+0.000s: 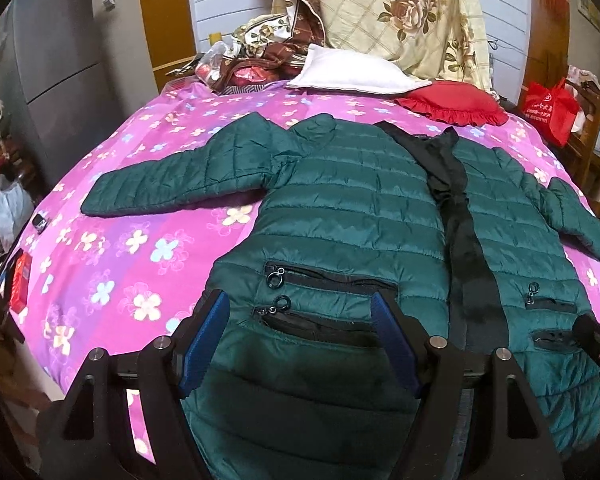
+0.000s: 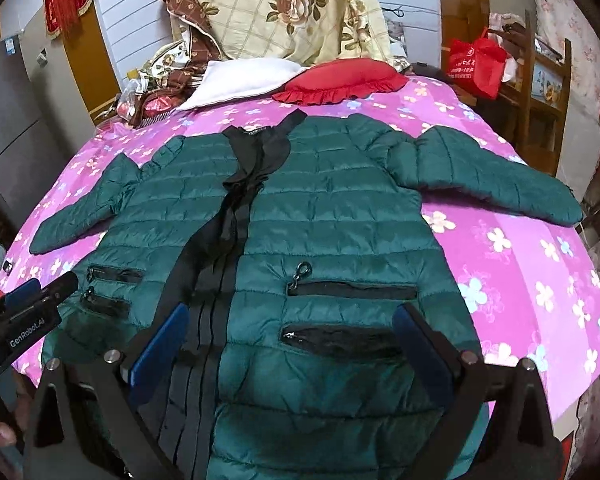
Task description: Fold large clothes
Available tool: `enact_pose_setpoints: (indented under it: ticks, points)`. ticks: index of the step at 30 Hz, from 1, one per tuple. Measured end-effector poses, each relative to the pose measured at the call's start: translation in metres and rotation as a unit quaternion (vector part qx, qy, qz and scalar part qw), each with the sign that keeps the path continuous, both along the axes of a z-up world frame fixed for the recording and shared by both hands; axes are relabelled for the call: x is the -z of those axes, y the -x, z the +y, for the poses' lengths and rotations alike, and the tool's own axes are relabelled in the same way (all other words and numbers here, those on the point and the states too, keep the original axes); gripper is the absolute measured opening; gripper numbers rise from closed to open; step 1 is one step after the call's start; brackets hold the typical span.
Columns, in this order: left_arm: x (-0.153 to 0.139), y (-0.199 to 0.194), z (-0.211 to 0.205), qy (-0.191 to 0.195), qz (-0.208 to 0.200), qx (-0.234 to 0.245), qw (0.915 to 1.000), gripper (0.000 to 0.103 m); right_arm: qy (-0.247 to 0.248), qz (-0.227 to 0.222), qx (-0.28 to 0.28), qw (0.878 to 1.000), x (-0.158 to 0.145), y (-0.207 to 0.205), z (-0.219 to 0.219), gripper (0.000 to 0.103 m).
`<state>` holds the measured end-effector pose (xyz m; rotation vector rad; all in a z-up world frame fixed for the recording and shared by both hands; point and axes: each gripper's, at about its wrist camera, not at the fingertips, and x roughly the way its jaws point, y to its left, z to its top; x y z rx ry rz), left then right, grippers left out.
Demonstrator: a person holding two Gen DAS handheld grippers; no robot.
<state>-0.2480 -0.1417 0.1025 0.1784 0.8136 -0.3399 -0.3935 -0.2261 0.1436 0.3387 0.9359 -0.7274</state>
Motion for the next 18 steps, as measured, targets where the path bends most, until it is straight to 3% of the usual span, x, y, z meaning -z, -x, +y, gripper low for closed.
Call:
enact_pose_setpoints:
  ticks: [18]
  points:
    - [0.004,0.001,0.001,-0.002,0.000,0.002,1.0000,0.052,0.011,0.007,0.016,1.000,0.021,-0.014,0.018,0.103]
